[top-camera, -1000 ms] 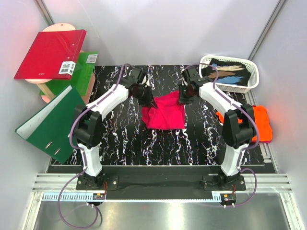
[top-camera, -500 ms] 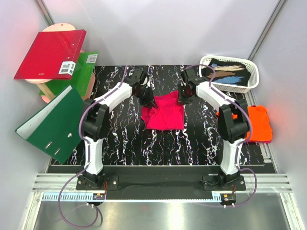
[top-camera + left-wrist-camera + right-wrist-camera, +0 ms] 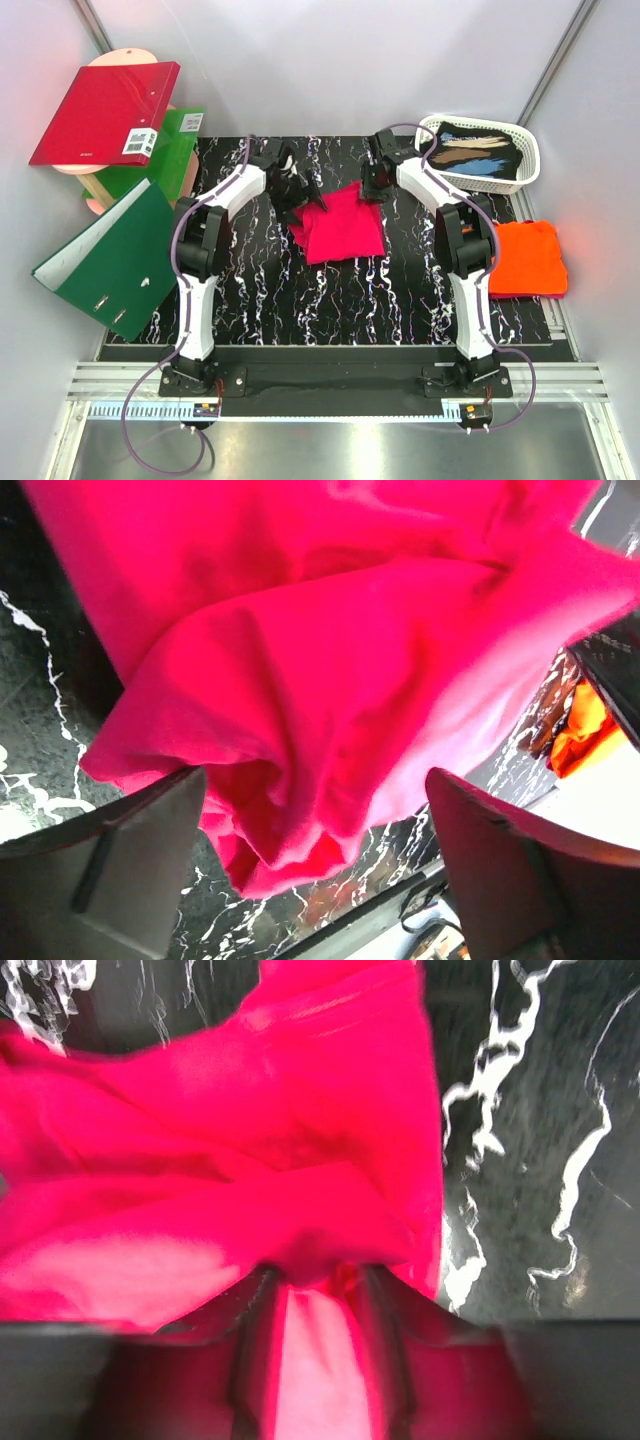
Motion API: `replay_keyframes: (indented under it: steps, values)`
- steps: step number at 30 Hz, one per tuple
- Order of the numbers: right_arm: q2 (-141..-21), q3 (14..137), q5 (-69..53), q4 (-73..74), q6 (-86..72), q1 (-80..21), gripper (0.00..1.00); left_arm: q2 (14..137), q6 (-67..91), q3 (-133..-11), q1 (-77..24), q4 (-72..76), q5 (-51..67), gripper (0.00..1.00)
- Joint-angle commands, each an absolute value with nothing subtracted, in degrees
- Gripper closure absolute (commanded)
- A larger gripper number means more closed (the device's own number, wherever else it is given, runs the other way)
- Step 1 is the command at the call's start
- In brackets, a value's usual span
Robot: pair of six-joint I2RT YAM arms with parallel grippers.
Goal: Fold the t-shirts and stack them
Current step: Smooth out wrinkles on the folded tshirt
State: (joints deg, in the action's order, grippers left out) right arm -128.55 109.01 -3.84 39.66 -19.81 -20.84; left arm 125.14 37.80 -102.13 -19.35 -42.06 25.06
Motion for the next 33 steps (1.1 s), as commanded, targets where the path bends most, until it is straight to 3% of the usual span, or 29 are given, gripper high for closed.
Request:
replay_keyframes:
  steps: [1, 2, 4, 18, 24, 33]
  values:
    - [-130.95, 114.25, -1.06, 41.04, -20.65, -19.69, 0.34, 123.84, 36.39, -104.07, -19.07, -42.1, 26.45, 0.01]
    - [-131.04, 114.26, -0.79, 41.31, -20.65, -19.77, 0.15, 123.23, 36.21, -103.63, -19.07, -42.01, 26.72, 0.01]
    - [-129.21, 113.3, -0.27, 41.4, -20.57, -19.78, 0.01, 120.42, 35.6, -101.18, -18.99, -41.92, 26.63, 0.01]
    - [-119.62, 109.51, -7.53, 39.04, -20.3, -18.55, 0.0, 107.67, 34.89, -89.65, -18.37, -41.31, 19.96, 0.01]
    - [-122.69, 113.19, -20.55, 36.91, -23.99, -18.72, 0.07, 111.88, 36.3, -88.68, -17.67, -40.7, 19.25, 0.01]
    - [-120.15, 110.13, -21.27, 36.83, -23.12, -18.72, 0.08, 119.7, 37.7, -97.18, -17.32, -38.5, 19.16, 0.04]
